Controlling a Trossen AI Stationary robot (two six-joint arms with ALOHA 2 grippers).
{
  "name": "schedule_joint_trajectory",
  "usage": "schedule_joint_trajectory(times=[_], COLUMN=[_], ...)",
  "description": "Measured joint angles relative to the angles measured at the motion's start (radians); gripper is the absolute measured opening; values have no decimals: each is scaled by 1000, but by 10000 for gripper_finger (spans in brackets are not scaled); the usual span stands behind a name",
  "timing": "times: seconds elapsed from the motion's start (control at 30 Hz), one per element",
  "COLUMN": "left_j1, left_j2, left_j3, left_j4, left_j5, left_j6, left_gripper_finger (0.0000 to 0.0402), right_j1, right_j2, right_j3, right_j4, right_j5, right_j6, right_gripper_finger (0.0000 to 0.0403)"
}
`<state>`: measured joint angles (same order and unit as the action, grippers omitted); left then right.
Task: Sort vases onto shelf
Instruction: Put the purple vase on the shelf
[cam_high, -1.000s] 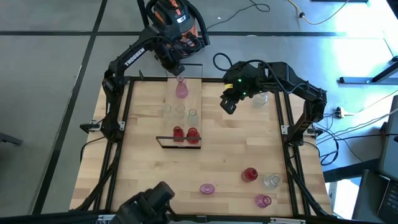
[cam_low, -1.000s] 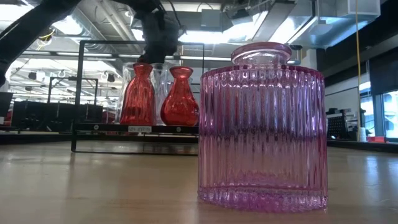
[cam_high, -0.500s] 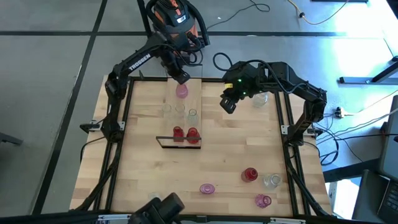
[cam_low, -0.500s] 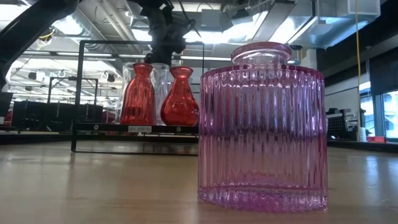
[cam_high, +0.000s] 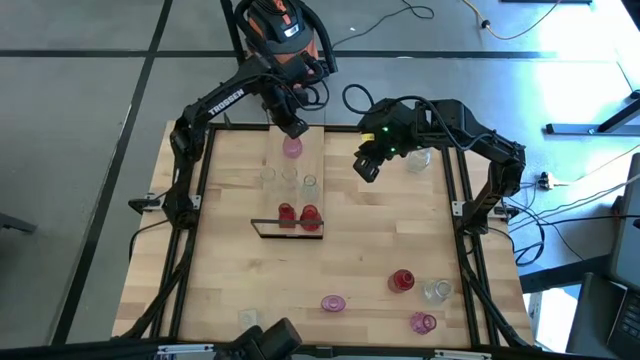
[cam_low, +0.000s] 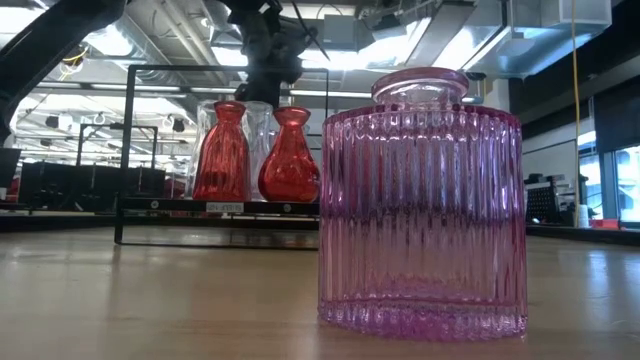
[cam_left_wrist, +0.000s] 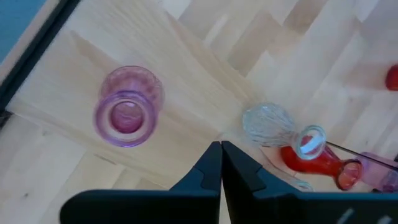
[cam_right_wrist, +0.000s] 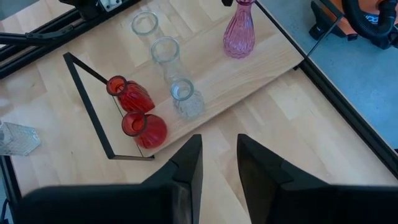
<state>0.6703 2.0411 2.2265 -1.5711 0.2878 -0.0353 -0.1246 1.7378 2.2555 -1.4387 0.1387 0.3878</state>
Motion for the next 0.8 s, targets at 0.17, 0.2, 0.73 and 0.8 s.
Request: schedule_joint_trajectory(times=[0.17, 0.2, 0.73, 0.8], left_j1=[-18, -21, -13, -10], left_j2=[0, 0, -6, -24], left_j3=[0, 0, -83, -138], left_j4=[0, 0, 2, 0], left_j5=[-64, -90, -148, -151], left_j6=[-18, -23, -92, -94], left_gripper_finger=[0, 0, 0, 0], right_j1=[0, 0, 1, 1], right_j2=[0, 0, 0, 0], right_j3=[0, 0, 0, 0], right_j4=[0, 0, -2, -2], right_j5=[0, 0, 1, 1], right_j6=[8, 13, 28, 27], right_gripper_finger=[83, 83, 83, 83])
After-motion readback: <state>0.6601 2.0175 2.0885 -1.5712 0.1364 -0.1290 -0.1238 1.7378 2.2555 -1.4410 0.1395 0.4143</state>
